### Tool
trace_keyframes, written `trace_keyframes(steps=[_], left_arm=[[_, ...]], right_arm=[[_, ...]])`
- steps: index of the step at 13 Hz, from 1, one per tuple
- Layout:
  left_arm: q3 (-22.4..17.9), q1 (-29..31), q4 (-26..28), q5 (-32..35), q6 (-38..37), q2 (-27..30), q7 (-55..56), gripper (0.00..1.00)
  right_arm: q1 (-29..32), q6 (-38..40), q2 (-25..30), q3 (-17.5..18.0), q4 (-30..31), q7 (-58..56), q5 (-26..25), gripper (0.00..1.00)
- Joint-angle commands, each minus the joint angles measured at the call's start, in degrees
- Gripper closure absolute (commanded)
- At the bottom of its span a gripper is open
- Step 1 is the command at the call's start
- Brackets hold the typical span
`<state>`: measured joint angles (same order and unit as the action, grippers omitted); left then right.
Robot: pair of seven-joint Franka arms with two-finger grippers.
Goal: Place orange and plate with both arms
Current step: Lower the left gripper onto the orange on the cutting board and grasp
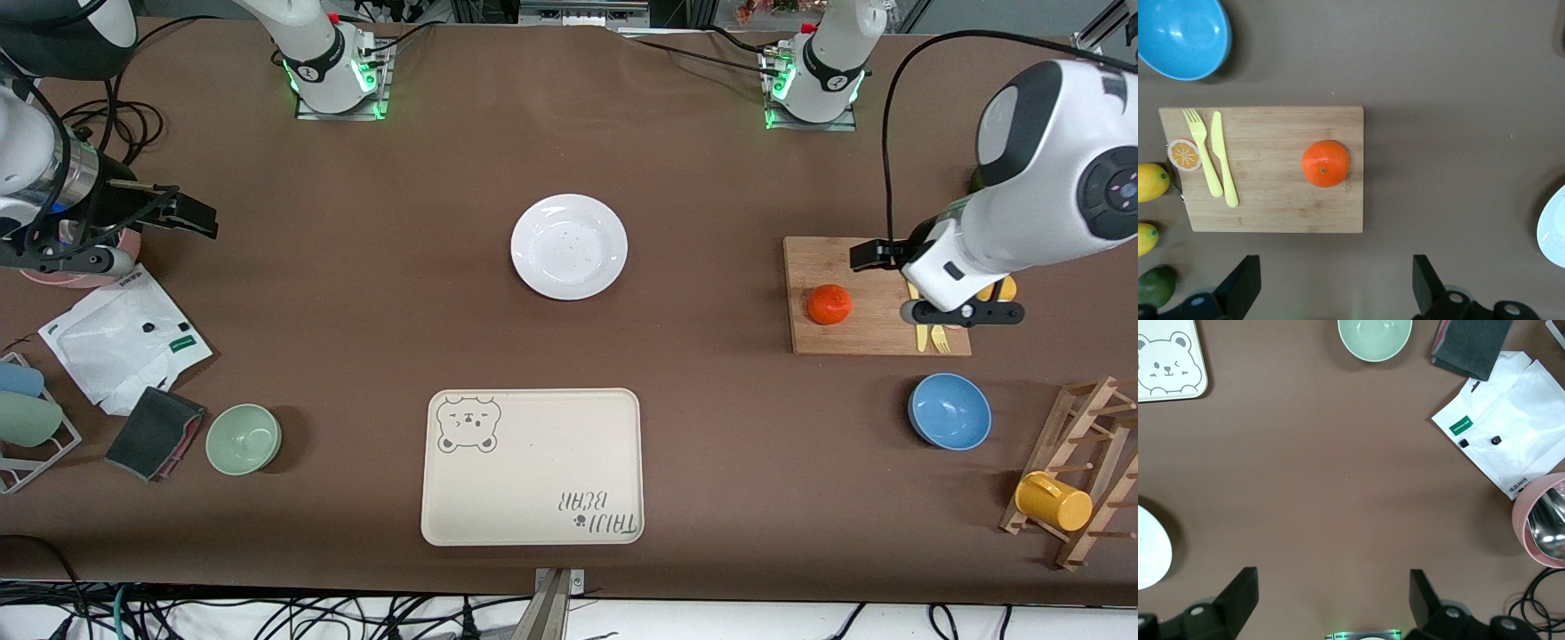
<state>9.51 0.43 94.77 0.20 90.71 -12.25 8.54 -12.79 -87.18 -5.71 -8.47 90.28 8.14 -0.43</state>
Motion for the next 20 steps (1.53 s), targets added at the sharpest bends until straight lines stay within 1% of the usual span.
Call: trace_keyframes(steps=[1,3,4,6,7,8,10,11,13,14,16,17,20], left_arm=[[-0.02,-1.83,-0.03,-0.99,-1.41,-1.2,-0.19,0.0],[0.16,-2.88,-0.11,-0.9,-1.15,-2.86,-0.1,0.0],[0.16,-2.98,-0.11,-0.21,-0.54,-4.87,-0.1,0.0],[-0.02,-2.45,0.06,0.5,4.19,-10.06,-0.1,0.0],[-0.02,-2.19,0.67,3.46,4.64,-11.04,-0.1,0.0],[0.07,-2.36,2.33,5.49,5.26,-11.13,-0.1,0.0],[0.07,-2.71,7.07,5.95,9.99,-10.7,0.86,0.0],[0.07,-2.36,8.75,6.74,11.14,-10.61,0.87,0.0],[0.07,-1.57,11.91,10.15,13.95,-10.52,0.87,0.0],[0.07,-0.96,14.01,10.43,16.4,-10.52,0.95,0.0],[0.07,0.62,20.42,10.44,24.21,-9.47,0.95,0.0],[0.07,1.76,21.5,10.44,26.16,-9.46,0.95,0.0],[0.07,1.6,21.95,10.61,26.97,-9.9,0.87,0.0]], right_arm=[[-0.13,0.34,0.52,0.21,0.43,0.74,-0.62,0.0],[-0.13,0.25,0.52,0.21,0.43,0.74,-0.54,0.0],[-0.13,0.25,0.52,0.21,0.43,0.74,-0.45,0.0],[-0.13,0.34,0.52,0.21,0.43,0.65,-0.45,0.0],[-0.13,0.25,0.52,0.21,0.43,0.65,-0.36,0.0],[-0.13,0.25,0.52,0.21,0.43,0.65,-0.36,0.0],[-0.13,0.34,0.52,0.21,0.51,0.65,-0.36,0.0],[-0.13,0.34,0.52,0.21,0.51,0.65,-0.36,0.0],[-0.13,0.34,0.44,0.21,0.43,0.48,-0.36,0.0],[-0.04,0.34,0.52,0.21,0.43,0.39,-0.36,0.0],[-0.13,0.34,0.43,0.21,0.43,0.39,-0.36,0.0],[-0.04,0.34,0.52,0.21,0.51,0.39,-0.36,0.0],[-0.13,0.34,0.44,0.3,0.43,0.74,-0.1,0.0]])
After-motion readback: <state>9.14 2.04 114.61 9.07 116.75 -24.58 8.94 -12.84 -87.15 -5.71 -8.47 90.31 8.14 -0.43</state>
